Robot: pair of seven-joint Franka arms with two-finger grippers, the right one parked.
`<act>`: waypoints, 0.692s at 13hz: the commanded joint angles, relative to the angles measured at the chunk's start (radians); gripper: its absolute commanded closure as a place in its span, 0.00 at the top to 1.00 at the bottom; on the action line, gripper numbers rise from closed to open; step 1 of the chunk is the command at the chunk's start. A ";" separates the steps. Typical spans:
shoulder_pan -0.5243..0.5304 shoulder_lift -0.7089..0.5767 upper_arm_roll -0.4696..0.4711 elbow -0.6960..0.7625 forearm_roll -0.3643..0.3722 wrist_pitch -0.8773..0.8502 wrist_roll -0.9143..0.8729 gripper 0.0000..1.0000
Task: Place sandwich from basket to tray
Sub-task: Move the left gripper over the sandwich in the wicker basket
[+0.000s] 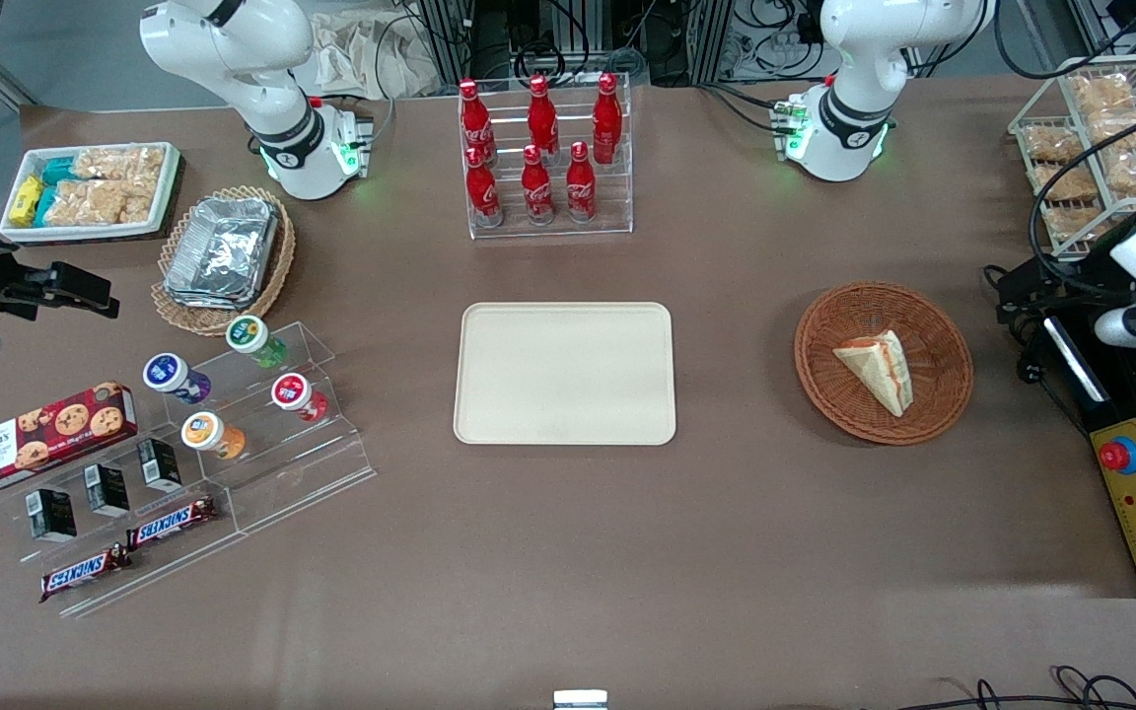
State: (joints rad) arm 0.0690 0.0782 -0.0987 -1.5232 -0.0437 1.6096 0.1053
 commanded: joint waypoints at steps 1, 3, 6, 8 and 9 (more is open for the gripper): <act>-0.009 0.034 -0.003 0.069 0.013 -0.033 -0.039 1.00; -0.009 0.041 -0.003 0.081 -0.004 -0.052 -0.091 1.00; -0.008 0.026 -0.035 0.014 0.010 -0.076 -0.406 1.00; -0.008 -0.020 -0.047 -0.104 0.015 -0.047 -0.591 1.00; -0.008 -0.064 -0.047 -0.186 0.015 0.008 -0.633 1.00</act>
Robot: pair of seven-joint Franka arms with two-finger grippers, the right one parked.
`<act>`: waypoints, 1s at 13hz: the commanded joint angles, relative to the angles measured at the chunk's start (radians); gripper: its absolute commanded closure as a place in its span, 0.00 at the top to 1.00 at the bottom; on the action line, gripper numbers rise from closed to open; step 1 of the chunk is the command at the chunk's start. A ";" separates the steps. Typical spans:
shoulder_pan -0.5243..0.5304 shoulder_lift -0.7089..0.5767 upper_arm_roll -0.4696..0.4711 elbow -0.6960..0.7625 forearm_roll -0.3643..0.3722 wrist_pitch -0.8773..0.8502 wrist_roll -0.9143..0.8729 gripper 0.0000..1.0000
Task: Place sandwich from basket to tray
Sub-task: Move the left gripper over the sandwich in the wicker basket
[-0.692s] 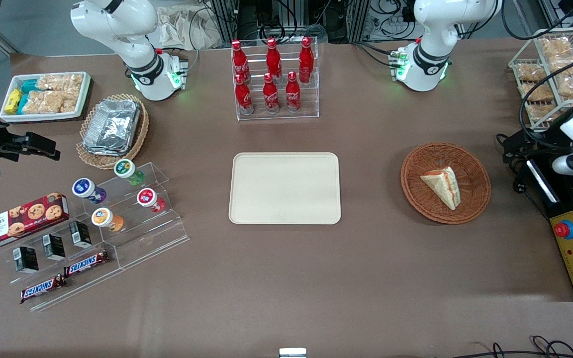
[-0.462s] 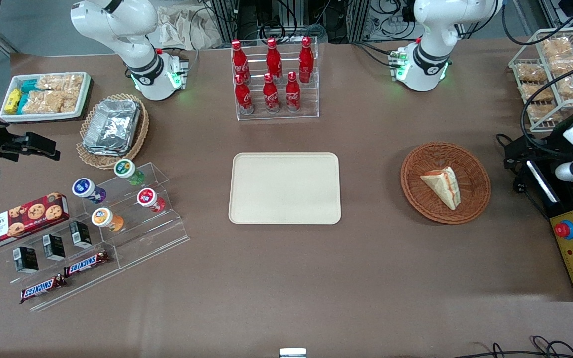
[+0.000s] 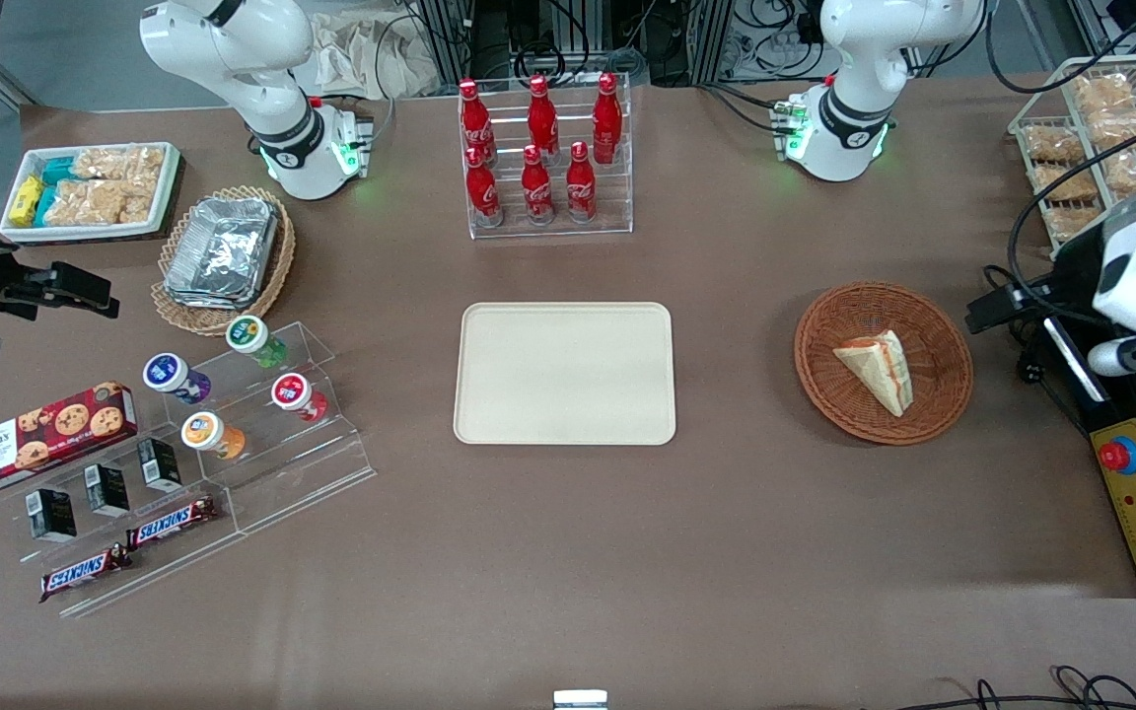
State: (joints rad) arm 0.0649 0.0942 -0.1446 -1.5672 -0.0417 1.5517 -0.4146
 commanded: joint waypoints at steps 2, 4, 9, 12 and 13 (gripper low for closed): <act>-0.002 -0.164 -0.001 -0.335 0.014 0.201 -0.156 1.00; 0.001 -0.212 -0.001 -0.511 0.016 0.336 -0.248 1.00; 0.018 -0.180 0.000 -0.697 0.065 0.556 -0.403 1.00; 0.022 -0.137 0.005 -0.747 0.065 0.645 -0.424 1.00; 0.030 -0.131 0.005 -0.782 0.065 0.704 -0.424 1.00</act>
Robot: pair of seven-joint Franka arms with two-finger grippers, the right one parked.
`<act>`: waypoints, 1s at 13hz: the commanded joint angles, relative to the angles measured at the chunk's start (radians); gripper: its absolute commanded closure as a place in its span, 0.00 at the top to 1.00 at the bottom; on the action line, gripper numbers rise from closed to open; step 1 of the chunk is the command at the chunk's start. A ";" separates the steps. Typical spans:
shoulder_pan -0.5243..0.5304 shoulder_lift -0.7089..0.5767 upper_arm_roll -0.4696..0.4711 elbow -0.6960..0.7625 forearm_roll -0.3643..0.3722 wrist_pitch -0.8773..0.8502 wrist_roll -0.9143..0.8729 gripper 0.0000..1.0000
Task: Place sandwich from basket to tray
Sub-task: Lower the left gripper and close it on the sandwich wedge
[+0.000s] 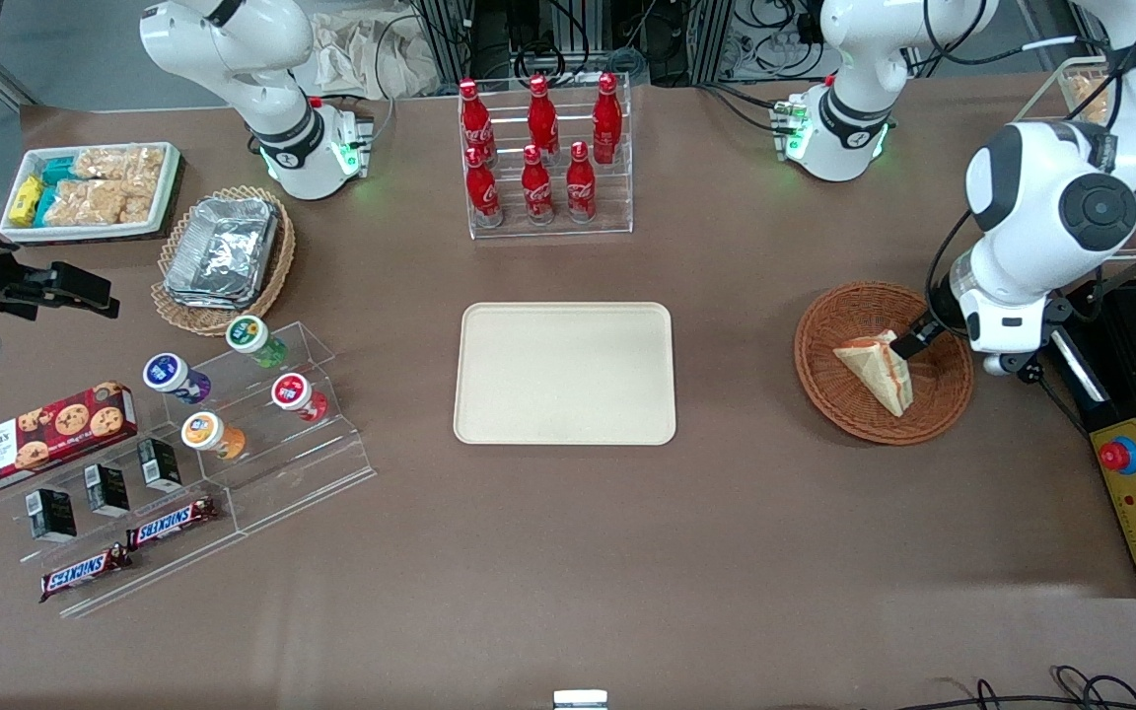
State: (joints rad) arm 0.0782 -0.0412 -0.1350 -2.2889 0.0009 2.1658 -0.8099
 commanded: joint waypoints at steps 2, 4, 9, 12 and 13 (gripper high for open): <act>0.018 0.026 -0.005 -0.113 0.022 0.185 -0.028 1.00; 0.018 0.052 -0.005 -0.138 0.022 0.244 -0.028 1.00; 0.018 0.106 -0.005 -0.205 0.022 0.385 -0.026 1.00; 0.018 0.145 -0.005 -0.221 0.022 0.445 -0.026 1.00; 0.020 0.156 -0.005 -0.222 0.022 0.465 -0.026 0.95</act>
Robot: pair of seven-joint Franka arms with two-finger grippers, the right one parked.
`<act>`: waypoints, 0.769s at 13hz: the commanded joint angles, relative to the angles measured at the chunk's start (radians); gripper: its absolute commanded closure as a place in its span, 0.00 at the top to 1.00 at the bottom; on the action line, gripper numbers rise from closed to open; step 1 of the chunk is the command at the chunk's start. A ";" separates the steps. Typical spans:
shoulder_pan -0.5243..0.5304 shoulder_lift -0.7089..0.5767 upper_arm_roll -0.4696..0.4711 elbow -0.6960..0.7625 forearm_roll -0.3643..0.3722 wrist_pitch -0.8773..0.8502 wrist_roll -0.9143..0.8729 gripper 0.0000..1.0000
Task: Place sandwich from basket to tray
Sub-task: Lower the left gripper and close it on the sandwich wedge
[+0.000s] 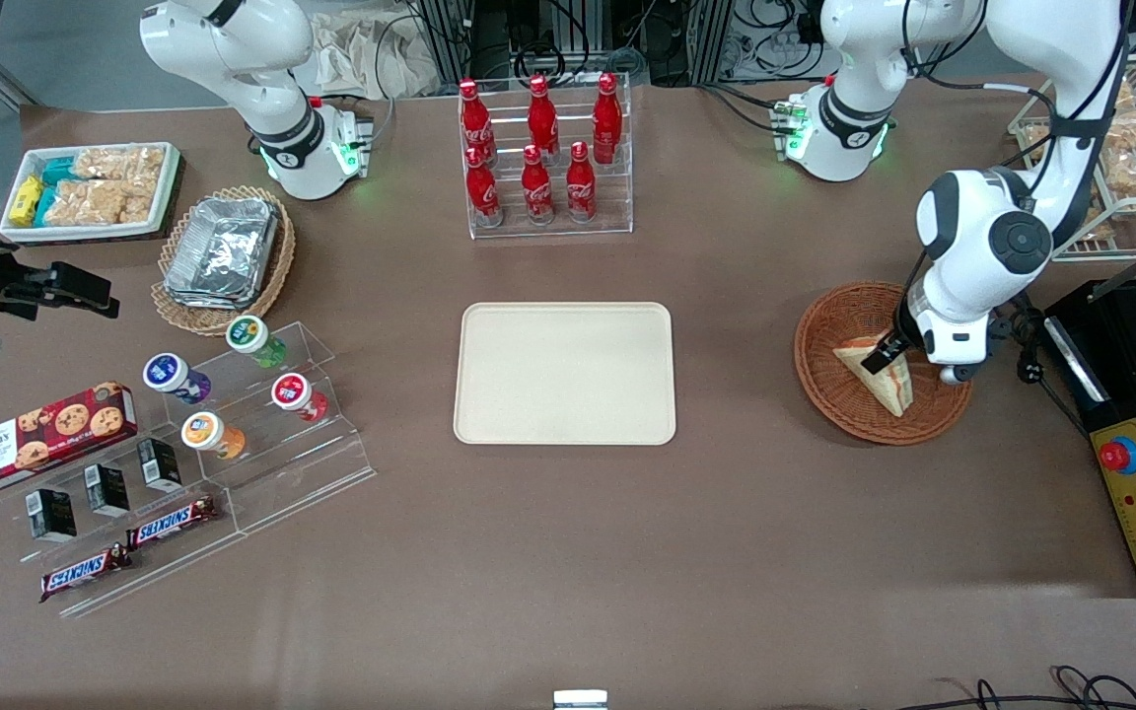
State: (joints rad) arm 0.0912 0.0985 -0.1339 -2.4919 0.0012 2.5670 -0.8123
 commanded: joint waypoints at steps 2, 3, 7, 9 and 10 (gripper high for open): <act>0.004 0.020 -0.006 -0.010 0.022 0.065 -0.024 0.07; 0.002 0.012 -0.009 -0.004 0.020 0.064 -0.028 0.00; -0.004 -0.020 -0.027 0.053 0.023 0.004 -0.067 0.00; -0.004 -0.033 -0.027 0.152 0.025 -0.176 -0.032 0.00; -0.004 -0.037 -0.027 0.218 0.023 -0.282 0.011 0.00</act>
State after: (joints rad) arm 0.0856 0.0864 -0.1575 -2.3702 0.0067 2.4347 -0.8296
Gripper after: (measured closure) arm 0.639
